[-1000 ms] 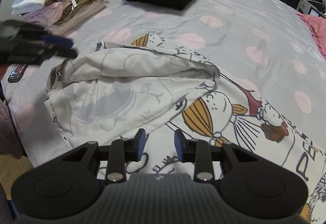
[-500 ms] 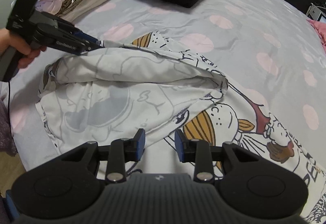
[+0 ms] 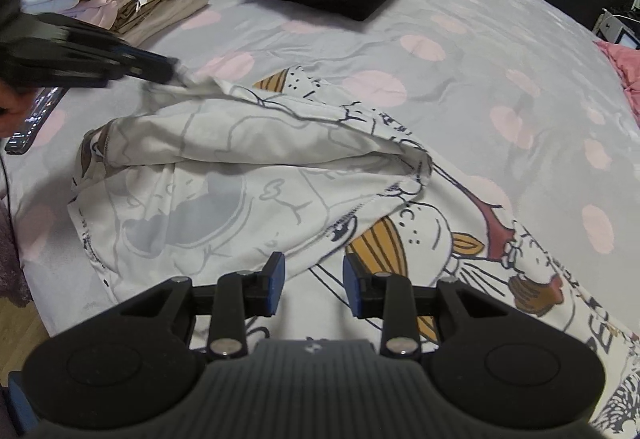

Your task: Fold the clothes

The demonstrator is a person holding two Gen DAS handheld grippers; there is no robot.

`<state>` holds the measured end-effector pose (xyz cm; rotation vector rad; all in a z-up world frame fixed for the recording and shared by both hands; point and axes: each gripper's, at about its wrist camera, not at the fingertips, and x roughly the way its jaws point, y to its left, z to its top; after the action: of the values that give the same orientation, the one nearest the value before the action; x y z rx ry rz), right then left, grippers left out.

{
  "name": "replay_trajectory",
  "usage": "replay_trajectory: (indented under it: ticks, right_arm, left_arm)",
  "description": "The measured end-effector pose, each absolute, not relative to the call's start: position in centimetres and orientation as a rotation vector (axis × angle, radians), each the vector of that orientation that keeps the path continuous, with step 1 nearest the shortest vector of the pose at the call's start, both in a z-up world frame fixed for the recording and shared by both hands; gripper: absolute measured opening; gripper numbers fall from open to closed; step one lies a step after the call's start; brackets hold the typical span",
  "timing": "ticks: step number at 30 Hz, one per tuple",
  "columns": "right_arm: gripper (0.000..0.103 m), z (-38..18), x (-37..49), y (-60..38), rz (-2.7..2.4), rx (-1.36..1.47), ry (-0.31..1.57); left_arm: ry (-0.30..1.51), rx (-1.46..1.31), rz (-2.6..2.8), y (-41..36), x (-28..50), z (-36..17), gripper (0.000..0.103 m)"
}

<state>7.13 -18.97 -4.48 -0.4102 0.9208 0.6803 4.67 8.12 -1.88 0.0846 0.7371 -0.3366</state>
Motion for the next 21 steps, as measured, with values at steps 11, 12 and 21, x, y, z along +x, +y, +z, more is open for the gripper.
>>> replay_trajectory:
  ticks: [11,12,21]
  right_arm:
    - [0.035,-4.4,6.1,-20.3,0.654,-0.386,0.947]
    - [0.035,-4.4,5.9,-20.3,0.655,-0.387,0.950]
    - [0.035,-5.1,3.4,-20.2,0.757,-0.340,0.990]
  left_arm:
    - [0.740,0.203,-0.549,1.3,-3.1,-0.4,0.006]
    - [0.751,0.216,-0.561,0.8,-3.5,-0.9,0.006]
    - [0.814,0.324,-0.585,-2.0,-5.1,-5.2,0.006]
